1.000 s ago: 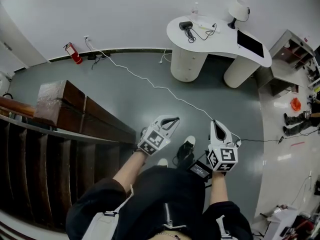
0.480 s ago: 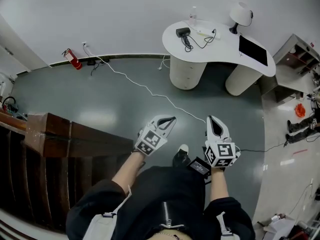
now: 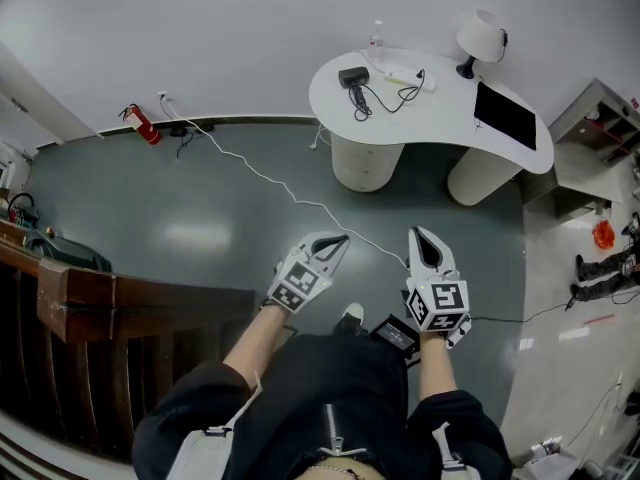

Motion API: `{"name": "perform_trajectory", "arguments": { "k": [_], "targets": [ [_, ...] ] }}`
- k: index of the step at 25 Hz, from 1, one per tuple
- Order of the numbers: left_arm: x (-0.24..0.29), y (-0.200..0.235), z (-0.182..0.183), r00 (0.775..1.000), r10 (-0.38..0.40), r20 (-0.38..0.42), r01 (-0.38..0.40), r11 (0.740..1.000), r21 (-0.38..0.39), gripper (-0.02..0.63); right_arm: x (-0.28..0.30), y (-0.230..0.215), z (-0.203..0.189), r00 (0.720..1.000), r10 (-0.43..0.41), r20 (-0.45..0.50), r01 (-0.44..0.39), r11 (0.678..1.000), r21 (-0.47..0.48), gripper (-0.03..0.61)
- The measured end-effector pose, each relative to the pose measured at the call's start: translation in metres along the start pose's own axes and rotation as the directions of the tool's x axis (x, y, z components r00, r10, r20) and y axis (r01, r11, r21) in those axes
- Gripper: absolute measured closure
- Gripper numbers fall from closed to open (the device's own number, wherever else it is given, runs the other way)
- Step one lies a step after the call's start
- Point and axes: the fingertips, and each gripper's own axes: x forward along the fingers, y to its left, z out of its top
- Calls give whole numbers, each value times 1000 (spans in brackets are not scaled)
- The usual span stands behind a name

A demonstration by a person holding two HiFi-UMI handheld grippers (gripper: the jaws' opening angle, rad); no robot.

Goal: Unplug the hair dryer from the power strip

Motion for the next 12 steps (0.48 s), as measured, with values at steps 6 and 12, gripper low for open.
{"name": "perform_trajectory", "arguments": {
  "k": [6,12],
  "targets": [
    [39,-8,11,1000,0,-29,0,1000,5,603,3,-40,0,1000,16,-9,-16,1000,12,574],
    [64,-12,19,998,1,-59,1,999,37,603,2,-76,1,1000,8,3,-9,999,37,574]
  ]
}}
